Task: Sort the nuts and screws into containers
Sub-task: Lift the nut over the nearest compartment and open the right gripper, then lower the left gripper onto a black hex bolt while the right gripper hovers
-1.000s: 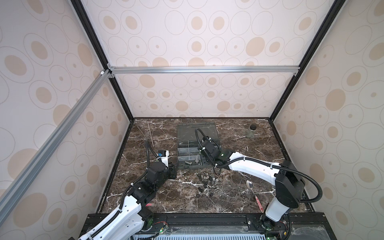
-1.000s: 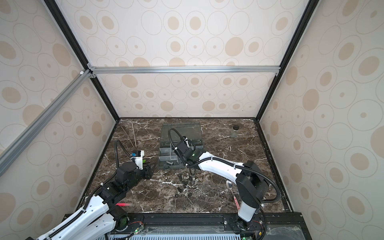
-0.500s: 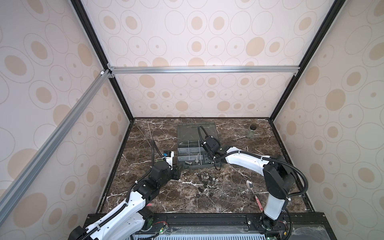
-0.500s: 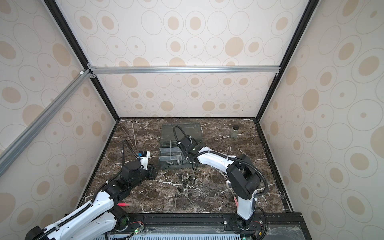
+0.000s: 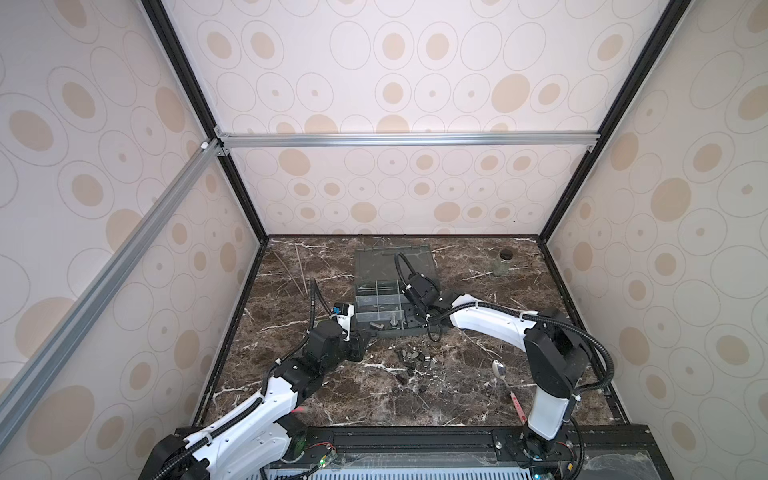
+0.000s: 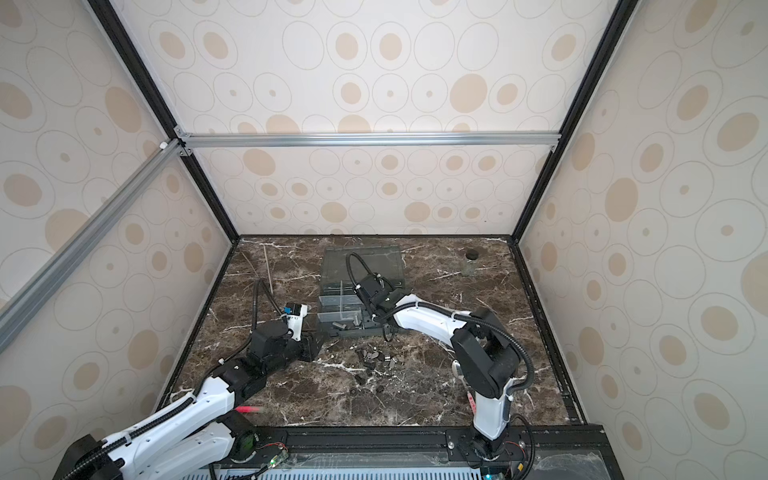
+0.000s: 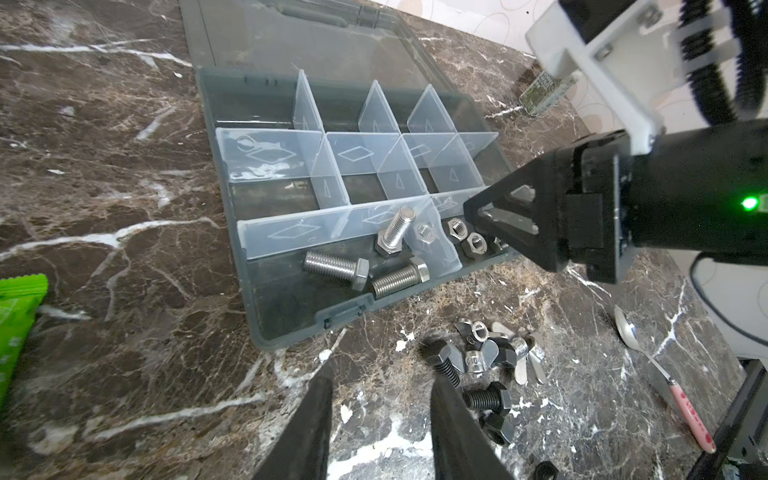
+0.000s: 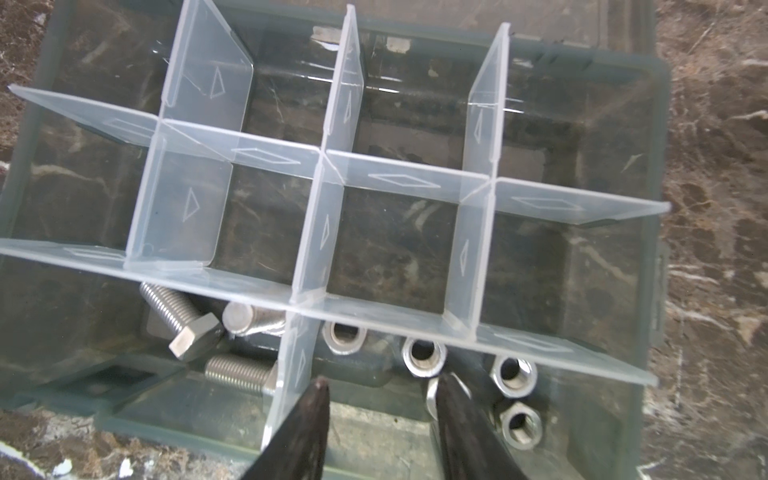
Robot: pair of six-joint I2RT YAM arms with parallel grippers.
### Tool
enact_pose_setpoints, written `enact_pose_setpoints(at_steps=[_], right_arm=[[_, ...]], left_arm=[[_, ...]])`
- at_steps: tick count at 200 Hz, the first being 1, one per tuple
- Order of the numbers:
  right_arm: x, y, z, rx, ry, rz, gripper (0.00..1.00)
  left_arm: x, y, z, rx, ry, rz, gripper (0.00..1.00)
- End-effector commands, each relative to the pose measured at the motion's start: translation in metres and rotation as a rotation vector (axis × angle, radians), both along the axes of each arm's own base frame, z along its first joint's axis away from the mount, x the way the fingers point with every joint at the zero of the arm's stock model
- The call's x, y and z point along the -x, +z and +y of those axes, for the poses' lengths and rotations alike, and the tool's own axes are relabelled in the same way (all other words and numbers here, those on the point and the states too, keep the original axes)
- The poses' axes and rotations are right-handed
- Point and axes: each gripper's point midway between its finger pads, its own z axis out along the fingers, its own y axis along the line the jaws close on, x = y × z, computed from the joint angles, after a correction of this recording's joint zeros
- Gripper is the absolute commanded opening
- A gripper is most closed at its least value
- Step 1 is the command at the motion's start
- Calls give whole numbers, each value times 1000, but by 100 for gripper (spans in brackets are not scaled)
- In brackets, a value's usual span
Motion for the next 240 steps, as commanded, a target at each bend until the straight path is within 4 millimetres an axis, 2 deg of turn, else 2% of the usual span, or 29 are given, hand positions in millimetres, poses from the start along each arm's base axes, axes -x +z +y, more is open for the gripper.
enact_pose_setpoints(at_steps=[1, 20, 53, 99, 147, 180, 212, 240], right_arm=[[4, 19, -10, -17, -36, -30, 46], [13, 26, -19, -41, -57, -34, 46], [30, 35, -49, -41, -124, -74, 47], [49, 31, -80, 6, -177, -64, 48], [63, 28, -94, -28, -229, -60, 48], [71, 29, -104, -48, -258, -64, 48], [77, 32, -110, -43, -260, -64, 48], [80, 35, -111, -57, -257, -74, 48]], left_arm=[[-3, 5, -8, 6, -52, -33, 39], [-4, 0, -14, -5, -85, -25, 38], [-4, -6, -30, -26, -161, 11, 37], [-1, -11, -52, -86, -259, 21, 37], [8, -25, -81, -187, -370, 52, 37], [5, -33, -100, -230, -426, 77, 37], [-3, -44, -105, -307, -413, 126, 36], [0, -51, -107, -322, -405, 156, 35]])
